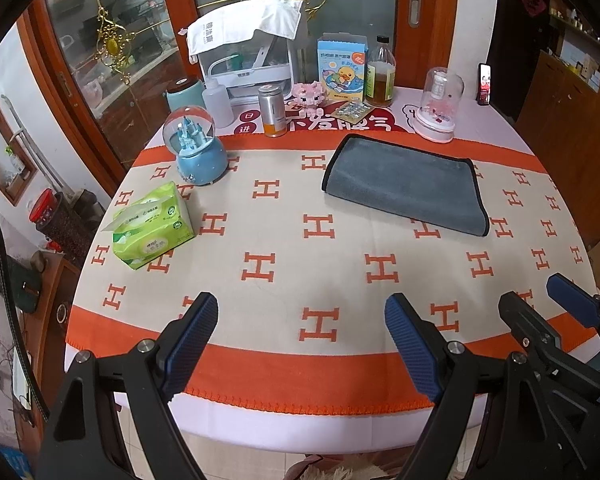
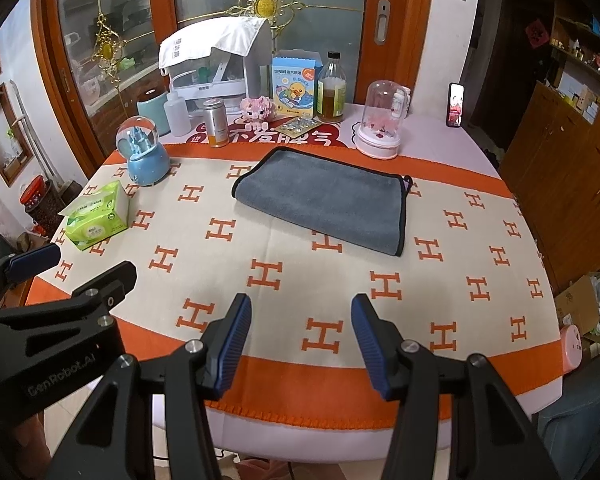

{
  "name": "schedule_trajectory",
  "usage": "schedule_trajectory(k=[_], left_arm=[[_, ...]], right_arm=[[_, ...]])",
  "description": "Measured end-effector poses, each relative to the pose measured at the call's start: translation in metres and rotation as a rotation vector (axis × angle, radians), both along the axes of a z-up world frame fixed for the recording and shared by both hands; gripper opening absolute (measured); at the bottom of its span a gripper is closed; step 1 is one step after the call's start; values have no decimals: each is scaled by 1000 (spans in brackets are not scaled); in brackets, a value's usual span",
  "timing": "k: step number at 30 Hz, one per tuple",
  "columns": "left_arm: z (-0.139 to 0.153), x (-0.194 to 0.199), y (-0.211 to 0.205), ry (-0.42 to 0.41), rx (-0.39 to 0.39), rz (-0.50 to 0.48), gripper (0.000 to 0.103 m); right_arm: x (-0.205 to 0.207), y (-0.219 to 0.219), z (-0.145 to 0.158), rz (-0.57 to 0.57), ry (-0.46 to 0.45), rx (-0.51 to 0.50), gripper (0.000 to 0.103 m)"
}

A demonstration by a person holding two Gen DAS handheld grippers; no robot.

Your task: Fold towel

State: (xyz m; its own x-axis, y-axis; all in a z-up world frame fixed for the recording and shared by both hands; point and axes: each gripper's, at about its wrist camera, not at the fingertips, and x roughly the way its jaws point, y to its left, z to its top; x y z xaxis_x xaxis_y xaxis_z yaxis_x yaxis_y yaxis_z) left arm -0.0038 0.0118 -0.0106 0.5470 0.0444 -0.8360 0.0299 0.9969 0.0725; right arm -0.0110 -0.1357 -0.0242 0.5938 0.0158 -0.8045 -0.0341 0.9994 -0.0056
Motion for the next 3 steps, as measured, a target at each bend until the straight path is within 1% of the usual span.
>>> schedule_trajectory(k=[3], left_arm=[[1, 1, 0, 4, -1, 4, 85]], right_arm=[[0, 0, 0, 0, 1, 0, 52]])
